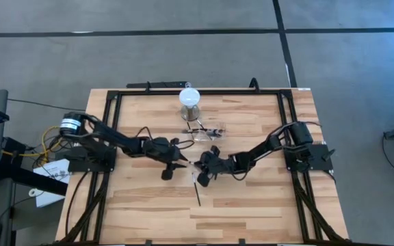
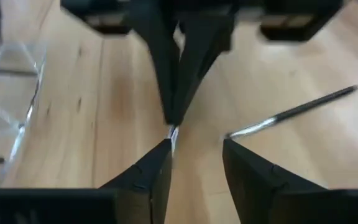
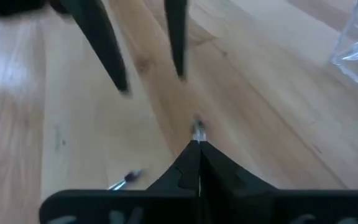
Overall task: Put items in baskets/containers
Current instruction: Put the black eyeshadow brush into the transparent organizer, then adjust the transparent organizer, then put the black eyeshadow brush into the transparent organizer
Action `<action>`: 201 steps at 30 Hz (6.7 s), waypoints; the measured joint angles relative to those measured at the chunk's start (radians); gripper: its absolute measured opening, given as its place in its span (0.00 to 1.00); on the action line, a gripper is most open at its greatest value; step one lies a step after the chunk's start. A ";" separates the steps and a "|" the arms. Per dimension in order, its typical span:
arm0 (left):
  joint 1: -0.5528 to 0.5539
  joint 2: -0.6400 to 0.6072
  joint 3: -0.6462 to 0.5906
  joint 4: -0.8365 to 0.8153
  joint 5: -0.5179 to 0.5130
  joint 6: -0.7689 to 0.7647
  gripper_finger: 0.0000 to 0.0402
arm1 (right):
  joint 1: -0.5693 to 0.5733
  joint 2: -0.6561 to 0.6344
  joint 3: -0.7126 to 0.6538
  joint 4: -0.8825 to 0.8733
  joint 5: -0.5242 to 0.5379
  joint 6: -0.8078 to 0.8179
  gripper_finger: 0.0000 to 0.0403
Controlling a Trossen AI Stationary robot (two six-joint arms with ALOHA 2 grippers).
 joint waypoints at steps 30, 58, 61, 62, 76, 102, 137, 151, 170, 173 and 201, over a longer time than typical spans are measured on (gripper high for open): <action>0.016 0.066 0.001 0.104 -0.092 0.001 0.36 | -0.021 -0.359 0.026 -0.770 0.070 0.029 0.27; 0.016 0.066 0.001 0.126 -0.091 0.007 0.36 | -0.123 -0.154 0.002 -0.639 0.122 -0.163 0.33; 0.016 0.066 0.001 0.127 -0.091 0.009 0.36 | -0.142 -0.170 0.000 -0.620 0.095 -0.238 0.33; 0.016 0.066 0.001 0.127 -0.091 0.009 0.36 | -0.147 -0.175 0.000 -0.619 0.078 -0.269 0.33; 0.016 0.066 0.001 0.127 -0.091 0.009 0.36 | -0.309 -0.198 0.004 -0.566 -0.305 -0.390 0.31; 0.081 0.065 0.001 0.138 -0.270 -0.002 0.36 | -0.178 -0.364 0.171 -0.785 -0.177 -0.513 0.29; -0.002 -0.235 0.000 0.126 -0.116 -0.131 0.36 | -0.100 -0.359 -0.195 -0.557 -0.390 -0.539 0.29; -0.006 -0.235 0.000 0.132 -0.116 -0.190 0.36 | -0.134 -0.211 -0.526 0.251 -0.435 -0.592 0.22; -0.095 0.086 0.031 0.214 -0.184 -0.209 0.37 | -0.140 -0.080 -0.327 0.293 -0.428 -0.530 0.03; -0.097 0.129 0.034 0.217 -0.184 -0.203 0.39 | -0.140 -0.081 -0.264 0.197 -0.423 -0.487 0.05; -0.116 0.198 0.043 0.284 -0.281 -0.113 0.37 | -0.146 -0.080 -0.179 0.152 -0.382 -0.451 0.05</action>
